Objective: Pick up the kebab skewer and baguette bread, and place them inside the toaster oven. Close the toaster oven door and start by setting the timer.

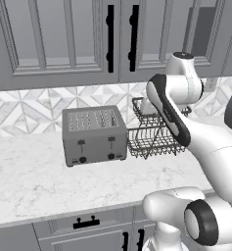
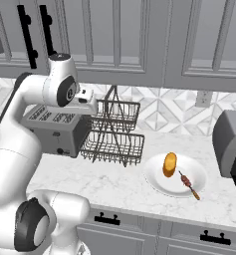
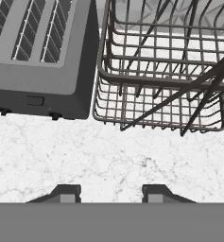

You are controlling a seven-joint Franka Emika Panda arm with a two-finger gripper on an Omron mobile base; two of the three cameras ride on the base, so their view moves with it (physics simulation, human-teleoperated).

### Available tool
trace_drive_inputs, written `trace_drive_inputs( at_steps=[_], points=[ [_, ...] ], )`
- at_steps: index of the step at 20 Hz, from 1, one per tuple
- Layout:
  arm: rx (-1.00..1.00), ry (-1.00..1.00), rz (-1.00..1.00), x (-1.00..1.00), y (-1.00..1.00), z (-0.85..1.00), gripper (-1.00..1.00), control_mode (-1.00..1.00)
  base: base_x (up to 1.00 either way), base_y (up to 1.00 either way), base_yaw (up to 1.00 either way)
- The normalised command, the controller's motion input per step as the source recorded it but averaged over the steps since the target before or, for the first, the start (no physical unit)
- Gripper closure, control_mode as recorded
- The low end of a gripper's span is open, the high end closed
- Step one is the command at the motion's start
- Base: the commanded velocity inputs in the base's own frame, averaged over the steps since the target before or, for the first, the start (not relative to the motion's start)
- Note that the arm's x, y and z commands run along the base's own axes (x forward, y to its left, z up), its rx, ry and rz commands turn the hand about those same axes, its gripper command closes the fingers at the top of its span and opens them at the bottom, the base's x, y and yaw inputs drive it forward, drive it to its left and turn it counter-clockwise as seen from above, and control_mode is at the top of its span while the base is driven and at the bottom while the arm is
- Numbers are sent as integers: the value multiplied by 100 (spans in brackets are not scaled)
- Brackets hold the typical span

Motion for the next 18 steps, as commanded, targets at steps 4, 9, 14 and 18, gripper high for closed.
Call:
trace_drive_inputs(
  at_steps=[4,9,14,18],
  points=[
    [0,0,0,0,0,0,-100,100,0,0,0],
    [0,0,0,0,0,0,-100,100,0,0,0],
    [0,0,0,0,0,0,-100,100,-3,-3,0],
    [0,0,0,0,0,0,-100,100,-12,-67,0]
  ],
)
